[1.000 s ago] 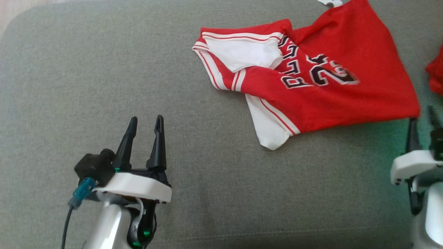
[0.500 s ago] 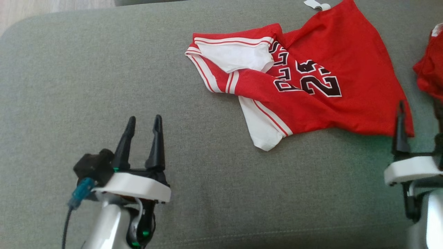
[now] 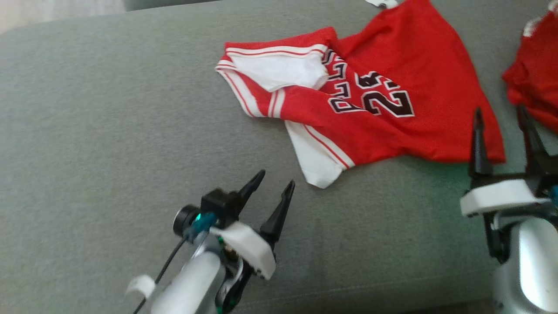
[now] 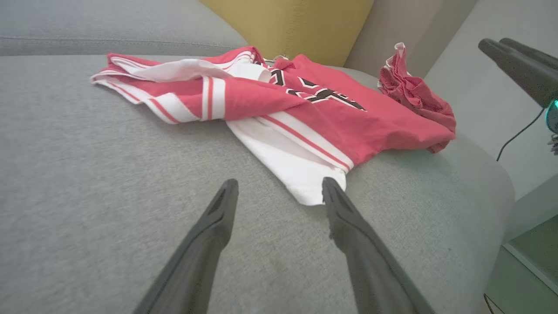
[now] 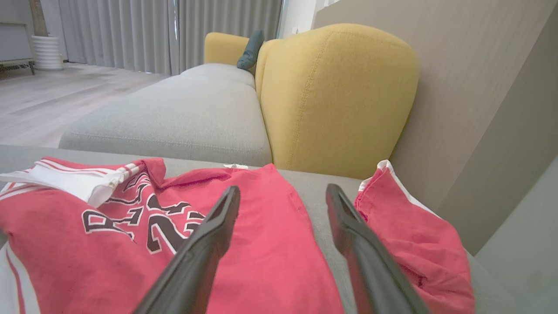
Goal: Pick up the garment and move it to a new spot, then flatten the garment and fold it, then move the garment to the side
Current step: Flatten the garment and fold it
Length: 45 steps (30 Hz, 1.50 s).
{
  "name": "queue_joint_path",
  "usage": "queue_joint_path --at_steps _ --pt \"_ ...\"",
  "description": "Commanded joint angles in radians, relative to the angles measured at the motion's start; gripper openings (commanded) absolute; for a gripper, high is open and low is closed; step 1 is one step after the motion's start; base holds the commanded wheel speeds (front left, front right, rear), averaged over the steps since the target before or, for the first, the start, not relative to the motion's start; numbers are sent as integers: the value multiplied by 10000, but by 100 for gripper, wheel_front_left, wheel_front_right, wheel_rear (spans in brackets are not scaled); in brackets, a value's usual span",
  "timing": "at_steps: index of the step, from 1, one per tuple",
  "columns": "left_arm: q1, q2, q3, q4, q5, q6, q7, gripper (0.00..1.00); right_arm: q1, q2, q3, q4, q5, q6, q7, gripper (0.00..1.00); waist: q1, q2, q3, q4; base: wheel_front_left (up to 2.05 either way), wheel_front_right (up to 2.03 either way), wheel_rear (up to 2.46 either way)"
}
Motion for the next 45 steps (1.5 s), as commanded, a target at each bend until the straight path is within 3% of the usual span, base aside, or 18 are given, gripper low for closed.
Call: queue_joint_path --at_steps 1,14,19,20,21,22,23,24,34,45 --pt "-586 45 117 -92 -174 78 -41 100 -378 -65 349 -240 106 65 -144 100 0 0 110 -252 0 0 0" --pt "-2453 45 -1125 2326 -1782 868 345 100 -618 -65 430 293 290 65 -591 100 0 0 363 -1256 0 0 0" --pt "-2832 45 -1625 2805 -2248 970 753 100 -633 -65 512 409 344 65 -669 100 0 0 327 -1381 0 0 0" --pt "-2904 45 -1743 2862 -2338 959 821 96 -637 -65 538 429 354 65 -682 100 0 0 318 -1401 0 0 0" --pt "-2977 45 -1856 2914 -2423 954 877 73 -641 -65 569 446 364 65 -694 100 0 0 312 -1424 0 0 0" --pt "-3054 45 -1957 2958 -2507 966 907 37 -647 -65 601 458 373 65 -705 100 0 0 312 -1443 0 0 0" --pt "-3131 45 -2049 2996 -2592 984 918 9 -654 -65 630 468 383 65 -714 100 0 0 315 -1461 0 0 0" --pt "-3205 45 -2137 3031 -2674 1008 917 0 -662 -65 654 478 390 65 -723 100 0 0 317 -1475 0 0 0" --pt "-3547 220 -2141 3382 -2968 1374 96 0 -559 -64 253 435 331 65 -761 100 0 0 179 -949 0 0 0" --pt "-2289 2016 -894 1197 -3005 2396 -256 0 -310 -64 -25 326 310 65 -725 100 0 0 -160 254 0 0 0"
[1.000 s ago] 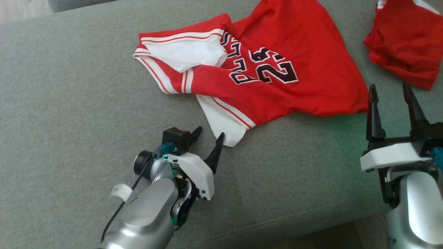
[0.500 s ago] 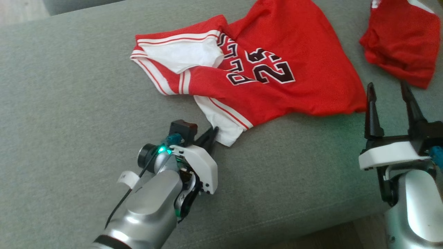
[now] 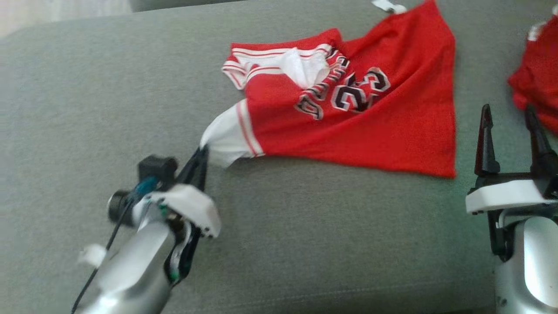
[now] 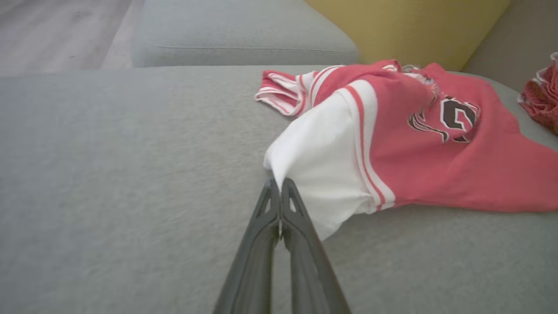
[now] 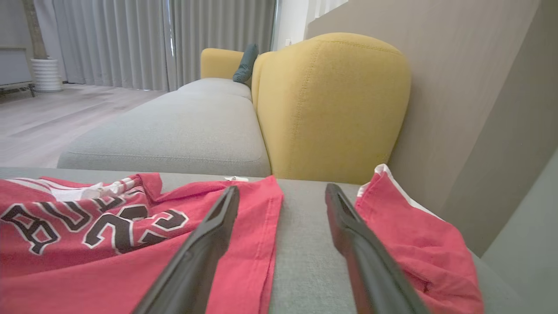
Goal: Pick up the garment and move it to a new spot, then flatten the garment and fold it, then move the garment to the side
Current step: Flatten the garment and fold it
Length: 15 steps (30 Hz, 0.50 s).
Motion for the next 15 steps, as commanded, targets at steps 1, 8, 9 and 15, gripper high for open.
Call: queue_joint_path --at_steps 1,8,9,15 --pt "64 486 539 -623 -76 263 -115 0 48 -60 227 -390 10 65 -15 100 0 0 -102 306 0 0 0" --pt "1389 1527 1266 -2639 -188 1446 -96 0 32 -60 247 -422 -4 65 53 100 0 0 -90 571 0 0 0" --pt "1621 1693 1373 -2965 -194 1697 -50 0 35 -60 260 -417 -4 65 66 100 0 0 -78 587 0 0 0" --pt "2737 2316 1540 -4547 -158 2768 448 0 52 -60 248 -330 9 65 69 100 0 0 70 536 0 0 0"
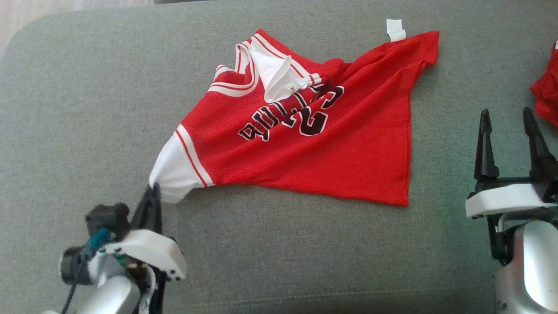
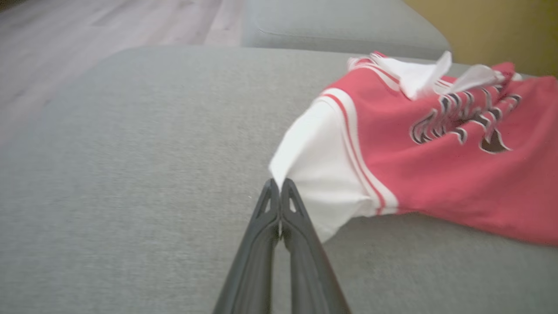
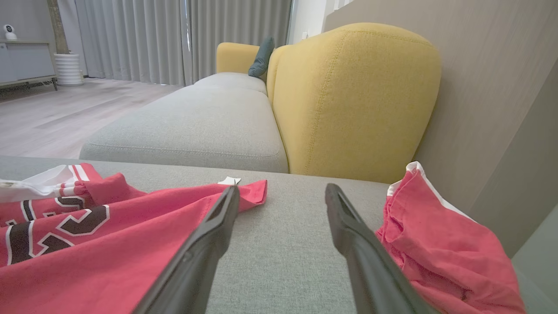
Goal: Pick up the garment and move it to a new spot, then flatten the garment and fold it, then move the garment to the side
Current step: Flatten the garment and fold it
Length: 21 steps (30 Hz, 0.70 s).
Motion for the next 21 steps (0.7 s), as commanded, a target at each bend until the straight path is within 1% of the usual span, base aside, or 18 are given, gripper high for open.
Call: queue_joint_path --at_steps 1,3,5,10,14,19,20,21 --pt "-195 294 304 -466 16 67 114 0 -109 -60 222 -294 7 65 1 100 0 0 45 -49 0 0 0" --pt "-149 231 67 -576 61 20 269 0 -119 -60 226 -297 7 65 6 100 0 0 84 -125 0 0 0" --pt "-263 53 -250 -613 159 -131 372 0 -147 -60 215 -308 -5 65 12 100 0 0 115 -195 0 0 0" --pt "-979 -565 -1265 -355 618 -719 665 0 -209 -60 250 -369 -24 65 40 100 0 0 199 -369 0 0 0" --pt "-1675 -1128 -2002 205 964 -1273 849 0 -210 -60 314 -353 49 65 32 100 0 0 301 -503 0 0 0" --pt "-2160 -1746 -2454 1341 957 -1809 950 0 -244 -60 397 -251 125 65 1 100 0 0 373 -652 0 0 0" --pt "-2206 -1823 -2475 1533 944 -1870 892 9 -252 -60 390 -235 128 65 -7 100 0 0 378 -662 0 0 0" --pt "-2241 -1884 -2491 1686 939 -1928 809 45 -257 -60 373 -222 126 65 -14 100 0 0 379 -658 0 0 0"
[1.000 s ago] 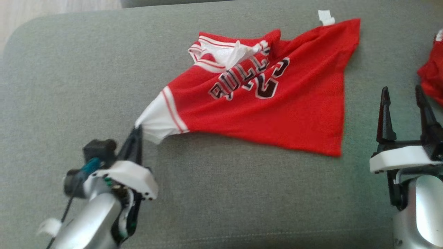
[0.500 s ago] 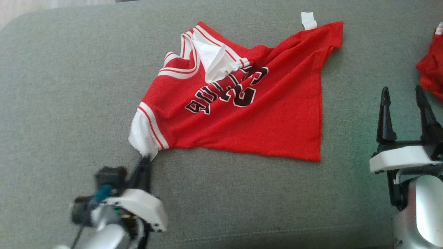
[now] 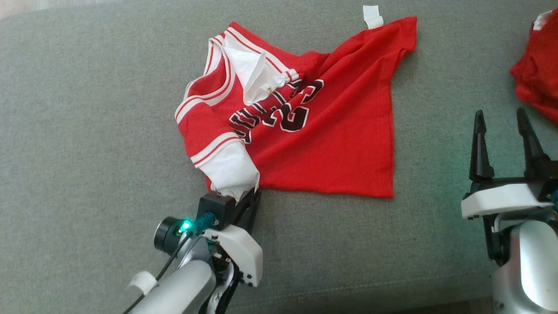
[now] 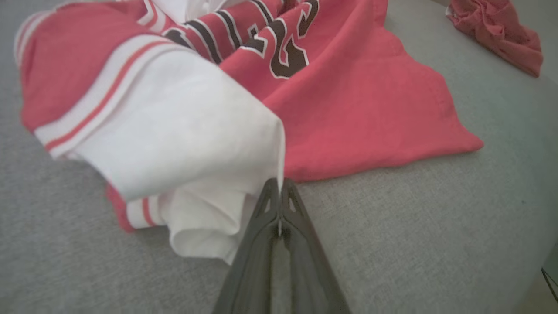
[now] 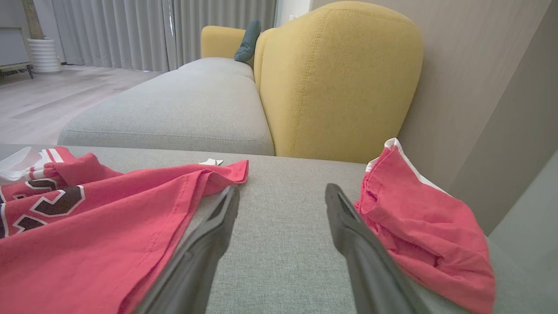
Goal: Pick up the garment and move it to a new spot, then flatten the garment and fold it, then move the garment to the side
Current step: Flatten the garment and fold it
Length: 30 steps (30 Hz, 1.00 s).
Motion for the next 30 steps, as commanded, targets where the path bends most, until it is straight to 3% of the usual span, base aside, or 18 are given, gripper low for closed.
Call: queue_joint_path --at_steps 1,8,12,19,24,30 --pt "-392 17 243 -89 -9 -104 -226 100 -239 -60 184 -281 28 65 -63 100 0 0 -8 27 0 0 0" --pt "-339 -97 242 -405 27 -321 -926 100 -132 -60 62 -230 -36 65 -68 100 0 0 -252 452 0 0 0" --pt "-162 -69 122 -1322 181 -275 -1093 100 -88 -60 113 -220 -52 65 -52 100 0 0 -458 790 0 0 0" --pt "418 382 522 -2750 144 444 -1108 100 14 -60 222 -207 -17 65 -3 100 0 0 -704 1167 0 0 0" --pt "856 716 1011 -2591 -468 659 -833 100 50 -60 321 -237 -2 65 22 100 0 0 -689 1185 0 0 0" --pt "623 669 1250 -1700 -820 352 -883 100 -25 -60 444 -265 -43 65 64 100 0 0 -561 852 0 0 0"
